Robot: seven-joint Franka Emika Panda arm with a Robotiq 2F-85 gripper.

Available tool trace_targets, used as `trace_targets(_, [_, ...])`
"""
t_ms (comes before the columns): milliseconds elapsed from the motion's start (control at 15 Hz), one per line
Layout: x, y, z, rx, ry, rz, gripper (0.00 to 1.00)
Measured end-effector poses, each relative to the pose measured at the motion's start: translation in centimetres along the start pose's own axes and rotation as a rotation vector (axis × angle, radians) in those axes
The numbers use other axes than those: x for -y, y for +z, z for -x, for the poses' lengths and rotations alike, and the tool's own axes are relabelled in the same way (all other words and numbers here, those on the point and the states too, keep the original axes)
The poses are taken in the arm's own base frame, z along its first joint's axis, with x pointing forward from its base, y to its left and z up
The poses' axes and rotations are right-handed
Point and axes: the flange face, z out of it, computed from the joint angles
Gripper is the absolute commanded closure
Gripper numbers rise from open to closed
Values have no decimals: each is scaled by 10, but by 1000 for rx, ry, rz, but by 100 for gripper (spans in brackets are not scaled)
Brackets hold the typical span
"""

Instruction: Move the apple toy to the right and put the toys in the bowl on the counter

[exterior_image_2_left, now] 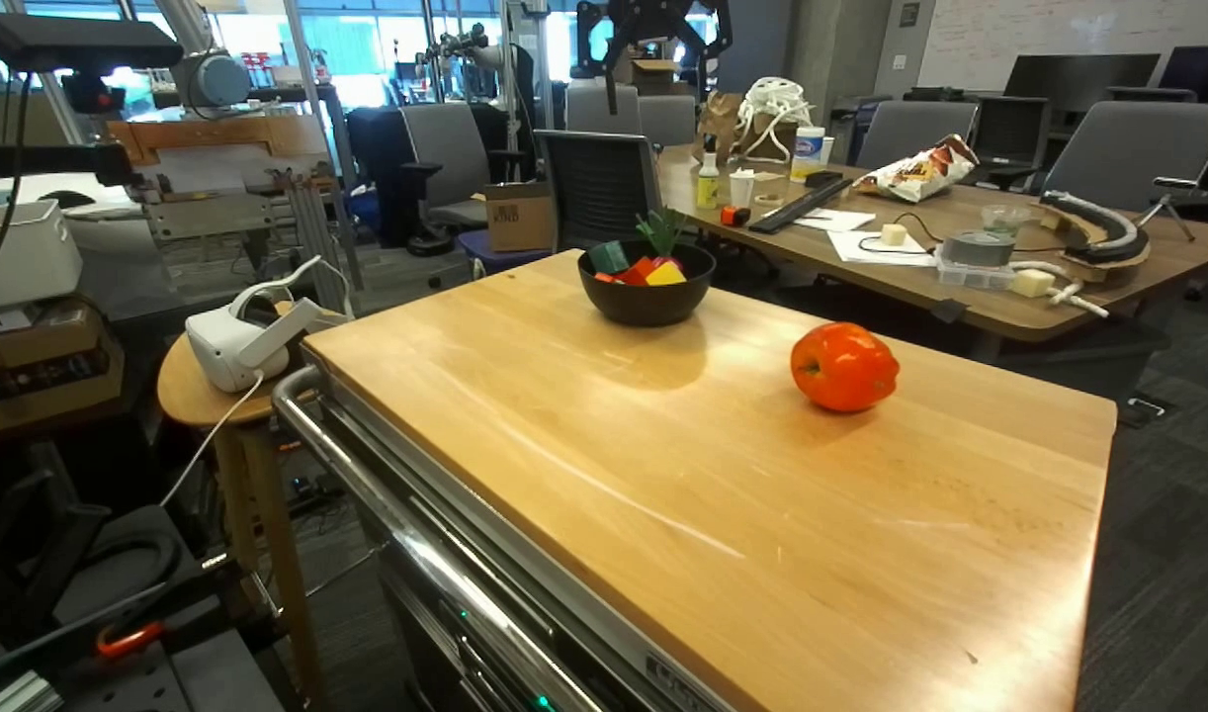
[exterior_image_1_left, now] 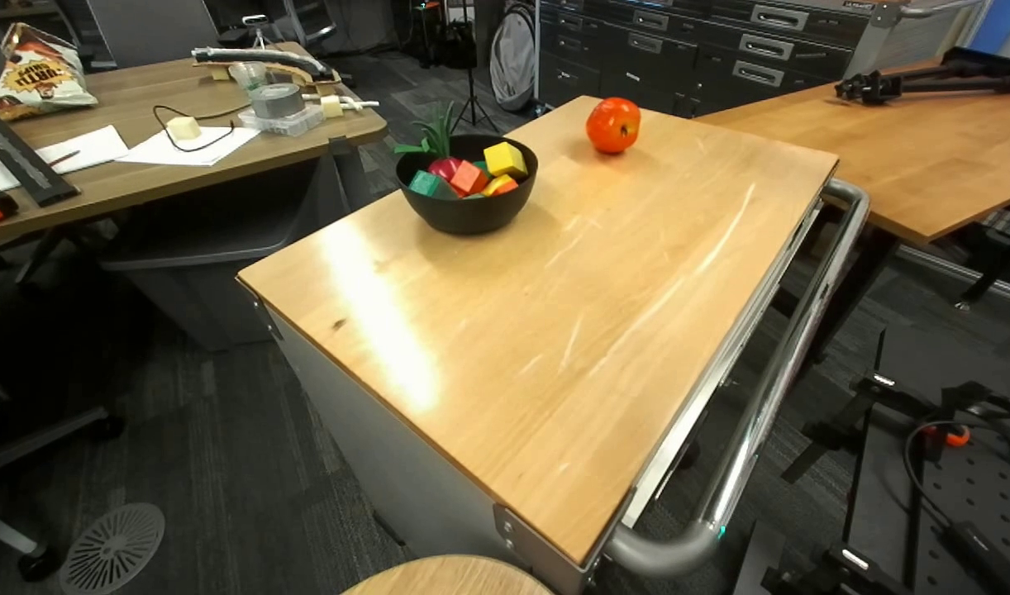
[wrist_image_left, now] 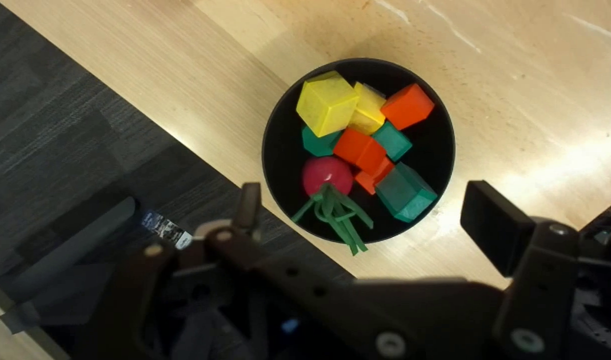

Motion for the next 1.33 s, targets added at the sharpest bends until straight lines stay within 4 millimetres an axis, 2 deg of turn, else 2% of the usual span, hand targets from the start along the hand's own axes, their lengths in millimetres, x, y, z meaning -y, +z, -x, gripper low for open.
trace_targets(333, [-14, 38, -25, 23, 101, -60, 0])
trace_targets(733, [-27, 77, -43, 23, 168, -124, 0])
trace_targets(933, [-28, 88, -46, 33, 171, -129, 0])
trace_targets(1333, [-27, 96, -48, 43, 173, -135, 0])
